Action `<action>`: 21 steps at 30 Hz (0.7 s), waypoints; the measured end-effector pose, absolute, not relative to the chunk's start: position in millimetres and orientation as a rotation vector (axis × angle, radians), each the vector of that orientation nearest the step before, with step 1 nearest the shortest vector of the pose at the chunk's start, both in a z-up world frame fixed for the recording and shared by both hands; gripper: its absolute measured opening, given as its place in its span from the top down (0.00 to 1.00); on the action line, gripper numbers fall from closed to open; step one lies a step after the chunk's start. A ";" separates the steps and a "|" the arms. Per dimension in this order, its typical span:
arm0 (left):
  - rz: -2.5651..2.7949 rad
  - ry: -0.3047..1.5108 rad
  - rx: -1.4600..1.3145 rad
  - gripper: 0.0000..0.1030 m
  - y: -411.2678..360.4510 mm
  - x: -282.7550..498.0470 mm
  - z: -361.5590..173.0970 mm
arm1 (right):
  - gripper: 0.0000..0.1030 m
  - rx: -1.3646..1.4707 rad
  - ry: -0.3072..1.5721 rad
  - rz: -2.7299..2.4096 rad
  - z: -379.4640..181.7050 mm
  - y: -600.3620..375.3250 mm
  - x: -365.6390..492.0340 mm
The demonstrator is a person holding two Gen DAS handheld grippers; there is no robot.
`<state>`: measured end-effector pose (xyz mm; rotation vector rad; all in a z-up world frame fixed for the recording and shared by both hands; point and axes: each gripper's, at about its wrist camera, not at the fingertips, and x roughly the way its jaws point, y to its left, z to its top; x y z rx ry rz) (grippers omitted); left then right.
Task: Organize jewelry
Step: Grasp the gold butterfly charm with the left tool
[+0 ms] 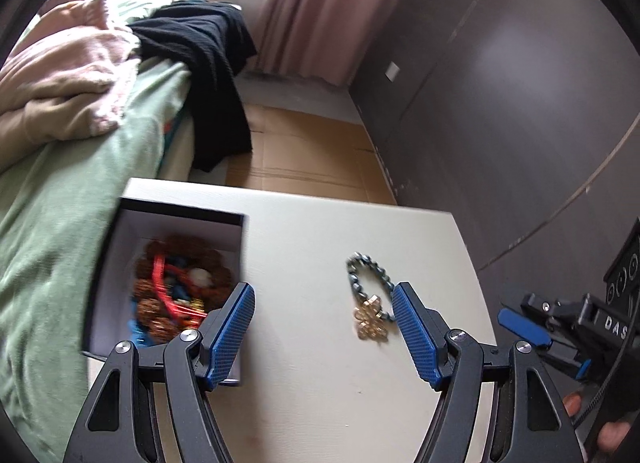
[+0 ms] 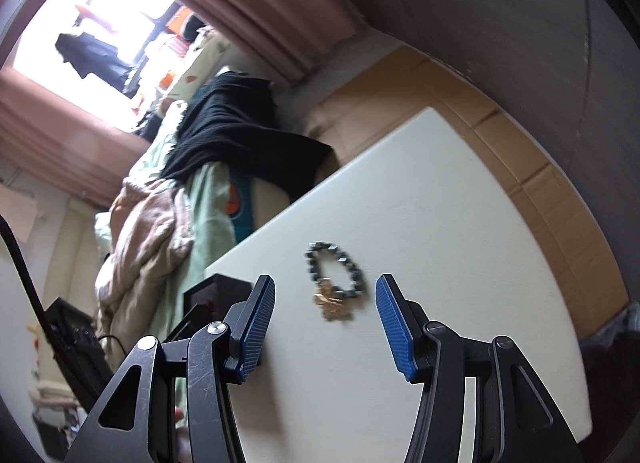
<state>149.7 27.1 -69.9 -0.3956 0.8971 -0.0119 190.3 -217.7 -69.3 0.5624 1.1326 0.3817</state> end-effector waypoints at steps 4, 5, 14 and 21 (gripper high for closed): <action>-0.021 0.931 -0.351 0.36 8.9 158.2 -80.7 | 0.48 0.595 1.156 0.353 -76.9 -230.3 192.9; -0.020 0.943 -0.343 0.37 5.3 160.2 -83.6 | 0.48 0.600 1.157 0.349 -77.4 -233.0 193.2; -0.015 1.019 -0.297 0.53 -18.6 180.0 -108.8 | 0.48 0.657 1.179 0.342 -83.6 -247.3 195.2; -0.015 1.053 -0.234 0.56 -34.2 188.8 -123.0 | 0.48 0.684 1.174 0.320 -84.8 -259.0 195.7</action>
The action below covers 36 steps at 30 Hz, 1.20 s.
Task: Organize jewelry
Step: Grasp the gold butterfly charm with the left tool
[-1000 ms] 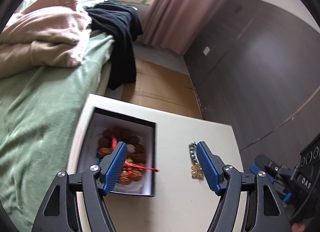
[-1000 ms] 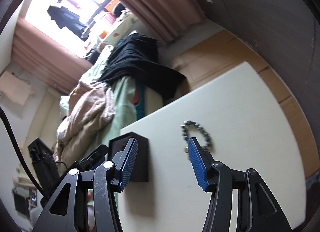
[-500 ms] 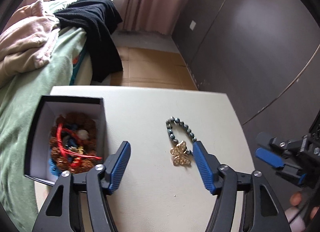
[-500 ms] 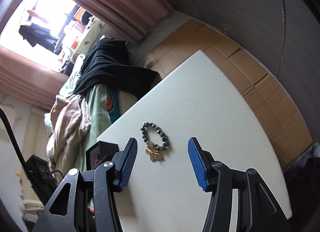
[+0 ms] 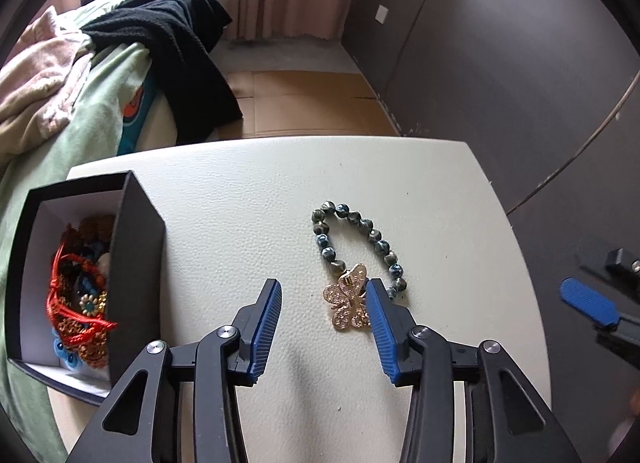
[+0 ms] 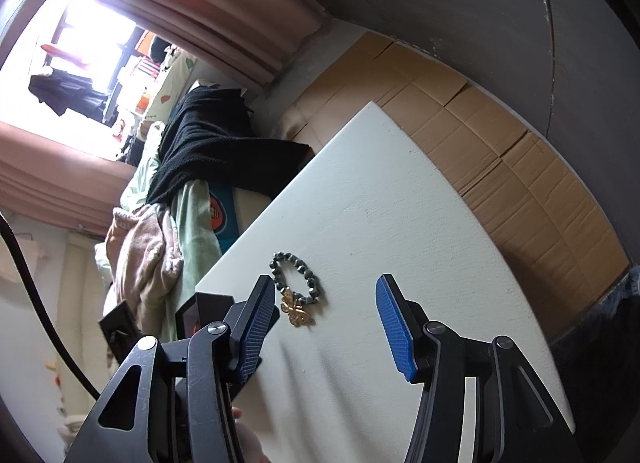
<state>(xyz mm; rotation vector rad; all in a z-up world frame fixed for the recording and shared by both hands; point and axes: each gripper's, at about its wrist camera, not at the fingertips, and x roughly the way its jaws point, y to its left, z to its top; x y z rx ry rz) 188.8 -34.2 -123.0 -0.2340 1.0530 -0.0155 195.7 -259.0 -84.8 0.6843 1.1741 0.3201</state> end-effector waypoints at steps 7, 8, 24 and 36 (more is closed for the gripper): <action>-0.018 1.071 -0.234 0.56 -38.0 193.4 -133.6 | 0.48 0.700 1.171 0.308 -84.9 -260.9 196.6; -0.020 1.073 -0.236 0.56 -38.3 194.1 -134.9 | 0.48 0.699 1.172 0.308 -85.2 -260.6 196.7; -0.051 1.082 -0.247 0.79 -40.5 193.7 -135.1 | 0.48 0.672 1.181 0.299 -87.3 -255.0 197.0; -0.021 1.002 -0.362 0.81 2.3 180.0 -105.4 | 0.48 0.548 1.224 0.328 -99.2 -219.5 204.4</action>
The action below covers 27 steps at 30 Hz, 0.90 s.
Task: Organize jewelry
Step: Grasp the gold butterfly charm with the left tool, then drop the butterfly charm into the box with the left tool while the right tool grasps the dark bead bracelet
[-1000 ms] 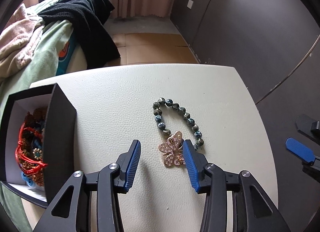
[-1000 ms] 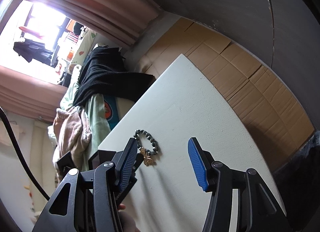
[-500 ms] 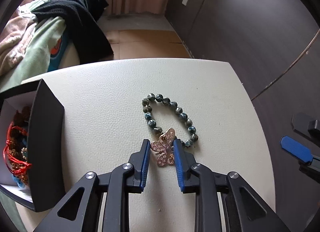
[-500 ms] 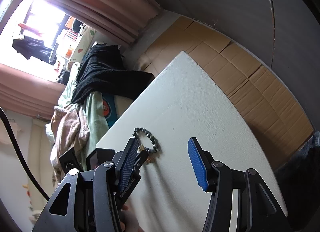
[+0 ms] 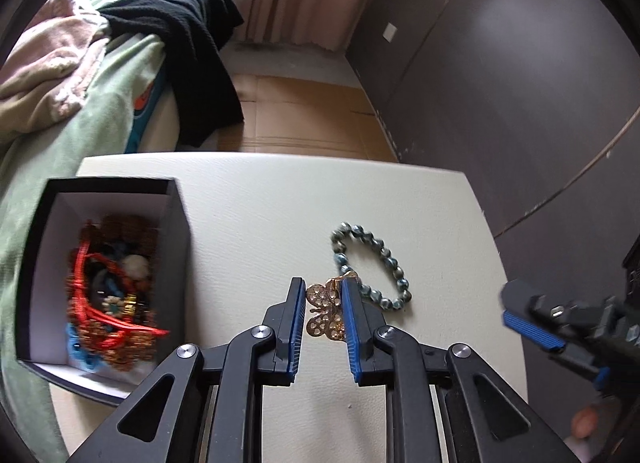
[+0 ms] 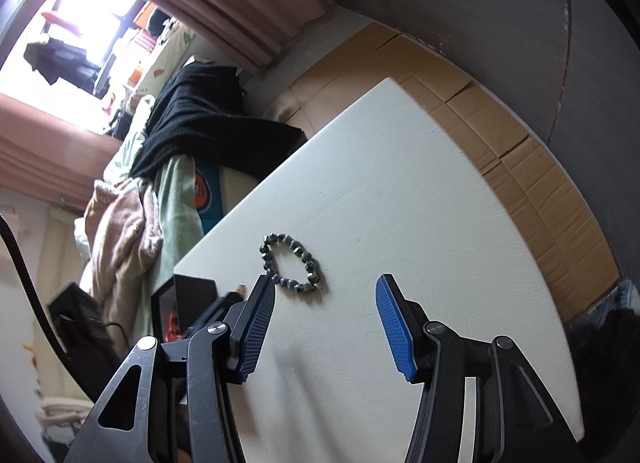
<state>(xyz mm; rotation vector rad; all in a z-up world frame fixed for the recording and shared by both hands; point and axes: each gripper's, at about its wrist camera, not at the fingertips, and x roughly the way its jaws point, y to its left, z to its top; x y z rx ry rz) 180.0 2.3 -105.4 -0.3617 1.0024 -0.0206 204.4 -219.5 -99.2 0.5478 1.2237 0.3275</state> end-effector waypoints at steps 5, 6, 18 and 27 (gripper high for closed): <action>0.008 0.956 -0.425 0.81 27.5 169.4 -91.8 | 0.48 0.450 1.226 0.342 -104.5 -197.0 207.5; 0.013 0.949 -0.434 0.81 31.5 167.7 -89.6 | 0.48 0.430 1.223 0.340 -105.0 -192.2 207.9; 0.068 0.868 -0.536 0.81 83.2 140.2 -64.5 | 0.54 0.112 1.159 0.318 -118.0 -134.7 212.7; 0.165 0.868 -0.523 0.81 110.7 131.1 -67.6 | 0.55 0.024 1.146 0.268 -127.5 -123.6 215.2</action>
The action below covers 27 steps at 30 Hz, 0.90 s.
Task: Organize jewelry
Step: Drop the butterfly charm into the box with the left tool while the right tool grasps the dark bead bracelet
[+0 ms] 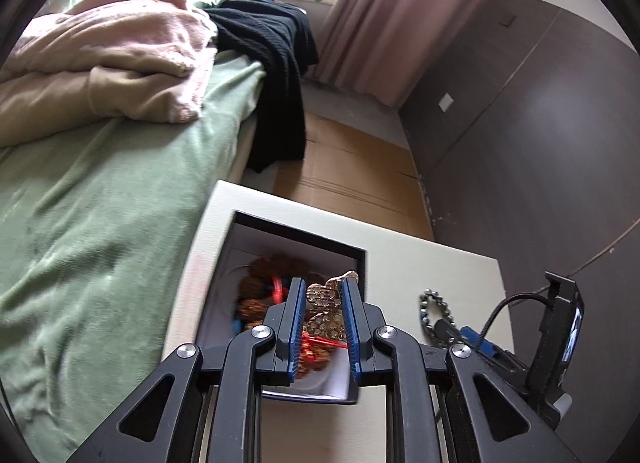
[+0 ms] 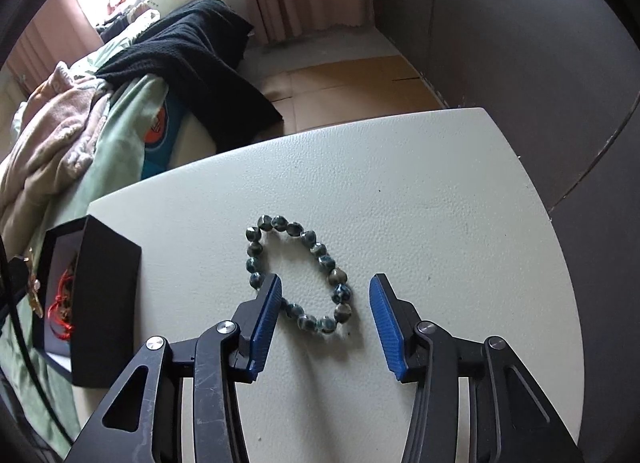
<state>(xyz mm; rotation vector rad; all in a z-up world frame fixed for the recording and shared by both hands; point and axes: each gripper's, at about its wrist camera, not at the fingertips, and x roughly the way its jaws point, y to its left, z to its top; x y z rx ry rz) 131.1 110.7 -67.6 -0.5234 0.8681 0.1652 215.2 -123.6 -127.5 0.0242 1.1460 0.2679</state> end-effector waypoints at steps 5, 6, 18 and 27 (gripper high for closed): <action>0.189 0.877 -0.515 0.81 117.4 130.0 -70.7 | 0.70 0.036 1.158 0.309 -125.6 -121.1 213.2; 0.191 0.882 -0.512 0.81 117.2 130.2 -71.8 | 0.71 0.045 1.165 0.314 -125.4 -122.9 213.1; 0.206 0.917 -0.454 0.81 110.6 135.1 -78.8 | 0.90 0.115 1.232 0.340 -132.0 -130.1 216.8; 0.235 0.925 -0.456 0.81 111.9 136.8 -80.6 | 0.90 0.199 1.159 0.411 -97.5 -136.7 211.1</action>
